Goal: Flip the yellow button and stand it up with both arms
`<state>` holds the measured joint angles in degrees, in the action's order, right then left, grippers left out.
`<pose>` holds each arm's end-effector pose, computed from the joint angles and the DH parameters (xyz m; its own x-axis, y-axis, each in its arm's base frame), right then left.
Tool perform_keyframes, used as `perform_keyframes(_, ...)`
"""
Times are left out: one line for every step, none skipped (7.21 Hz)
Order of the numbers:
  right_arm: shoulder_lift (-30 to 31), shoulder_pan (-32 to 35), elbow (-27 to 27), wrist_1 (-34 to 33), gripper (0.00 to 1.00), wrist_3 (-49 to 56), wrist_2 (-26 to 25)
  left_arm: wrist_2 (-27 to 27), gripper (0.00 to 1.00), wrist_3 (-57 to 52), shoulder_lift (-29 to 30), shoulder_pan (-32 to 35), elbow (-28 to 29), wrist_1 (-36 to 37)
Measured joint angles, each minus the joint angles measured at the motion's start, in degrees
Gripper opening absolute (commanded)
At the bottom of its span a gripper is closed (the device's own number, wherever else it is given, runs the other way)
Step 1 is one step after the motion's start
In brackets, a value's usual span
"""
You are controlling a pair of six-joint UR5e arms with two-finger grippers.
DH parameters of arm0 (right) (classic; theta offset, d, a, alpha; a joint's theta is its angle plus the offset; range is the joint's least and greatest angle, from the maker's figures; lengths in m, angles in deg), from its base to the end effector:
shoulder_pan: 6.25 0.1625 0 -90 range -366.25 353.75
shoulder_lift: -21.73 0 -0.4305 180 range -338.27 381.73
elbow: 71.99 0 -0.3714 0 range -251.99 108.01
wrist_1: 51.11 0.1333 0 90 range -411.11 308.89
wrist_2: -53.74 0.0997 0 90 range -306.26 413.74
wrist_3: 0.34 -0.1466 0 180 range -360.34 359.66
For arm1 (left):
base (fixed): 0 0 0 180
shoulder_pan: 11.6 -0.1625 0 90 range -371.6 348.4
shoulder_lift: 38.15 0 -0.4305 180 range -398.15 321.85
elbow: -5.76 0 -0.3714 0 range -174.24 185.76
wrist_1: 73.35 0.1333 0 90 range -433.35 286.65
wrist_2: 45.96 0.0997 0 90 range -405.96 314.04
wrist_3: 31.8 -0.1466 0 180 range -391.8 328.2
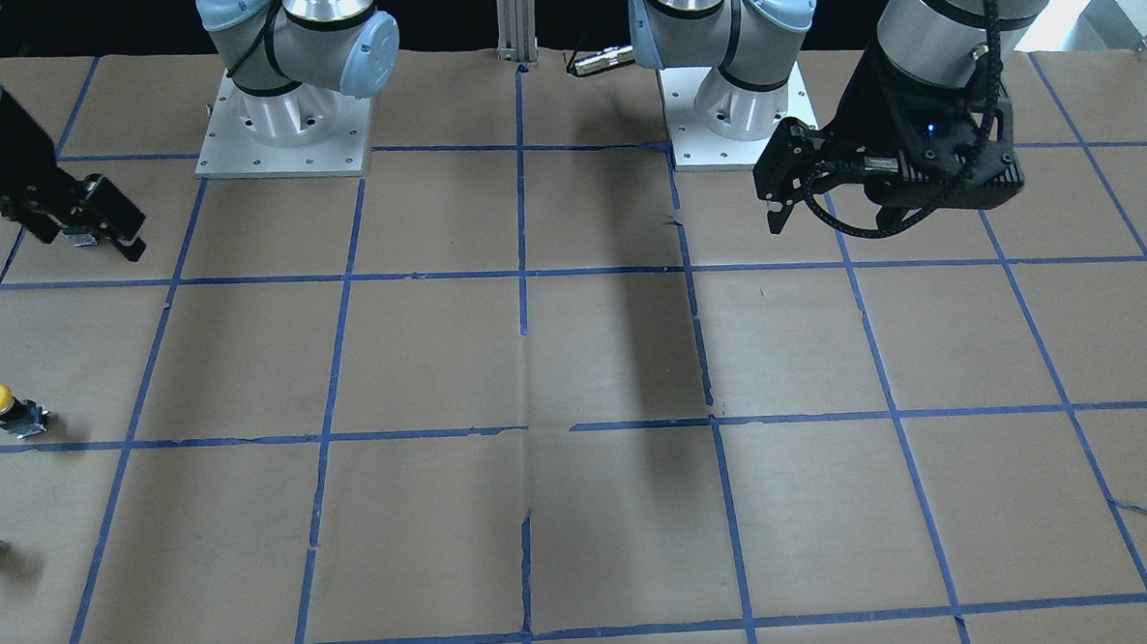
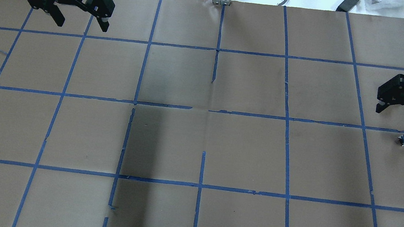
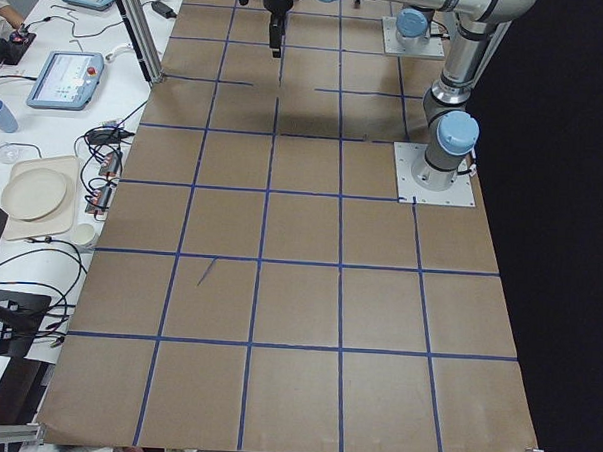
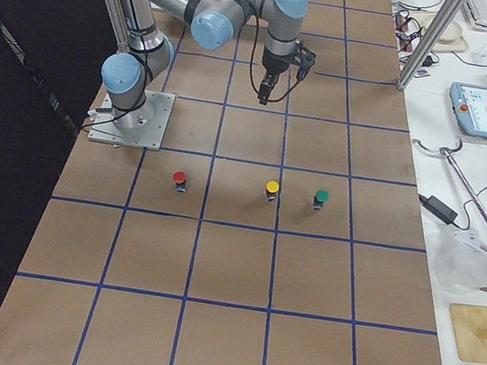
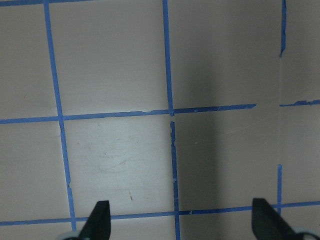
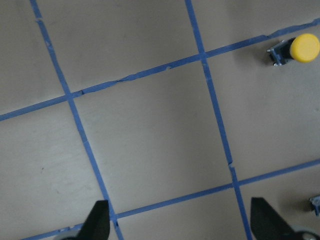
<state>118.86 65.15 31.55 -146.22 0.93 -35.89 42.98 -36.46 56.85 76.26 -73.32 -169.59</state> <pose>-0.0042 -0.4333 0.3994 -0.9545 0.2980 -0.0070 0.2978 0.9544 0.0225 -0.1170 -0.5105 0.4825 -0.9989 0.0439 0.0189 0.0440 0.9990 0.0041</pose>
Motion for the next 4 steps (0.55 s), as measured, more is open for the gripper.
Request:
perform_keyframes(1.68, 4.29, -0.23, 1.83, 1.00, -6.47, -0.40, 0.02, 1.00, 0.00, -0.02, -0.02, 0.09, 0.02)
perform_keyframes(2.71, 8.56, -1.44, 3.87, 1.00, -11.10, -0.45, 0.04, 1.00, 0.00, -0.01, -0.03, 0.27, 0.06)
perform_keyframes(3.10, 11.82, -4.29, 6.99, 1.00, -13.23, -0.44, 0.02, 1.00, 0.00, 0.03, -0.10, 0.40, 0.09)
perform_keyframes(3.23, 13.61, -7.74, 10.97, 1.00, -13.94, -0.38, 0.01, 1.00, 0.00, 0.12, -0.16, 0.51, 0.14)
